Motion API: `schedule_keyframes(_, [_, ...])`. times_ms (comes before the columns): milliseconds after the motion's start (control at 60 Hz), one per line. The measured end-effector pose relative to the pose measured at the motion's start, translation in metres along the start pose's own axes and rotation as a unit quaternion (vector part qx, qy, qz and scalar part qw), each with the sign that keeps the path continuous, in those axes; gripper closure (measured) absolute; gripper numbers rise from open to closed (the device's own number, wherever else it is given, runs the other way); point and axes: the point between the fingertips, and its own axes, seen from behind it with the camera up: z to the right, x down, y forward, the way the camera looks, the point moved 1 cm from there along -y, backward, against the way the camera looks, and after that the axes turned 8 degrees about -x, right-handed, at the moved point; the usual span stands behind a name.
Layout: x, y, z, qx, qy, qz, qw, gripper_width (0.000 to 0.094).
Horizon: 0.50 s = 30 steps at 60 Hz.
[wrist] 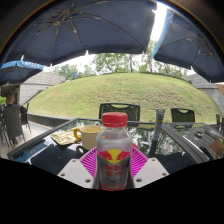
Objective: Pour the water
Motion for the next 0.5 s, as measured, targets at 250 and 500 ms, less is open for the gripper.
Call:
schedule_keyframes(250, [0.001, 0.005, 0.005, -0.008, -0.001, -0.006, 1.000, 0.0593])
schedule_keyframes(500, [-0.067, 0.054, 0.044, 0.050, -0.211, -0.005, 0.976, 0.0593])
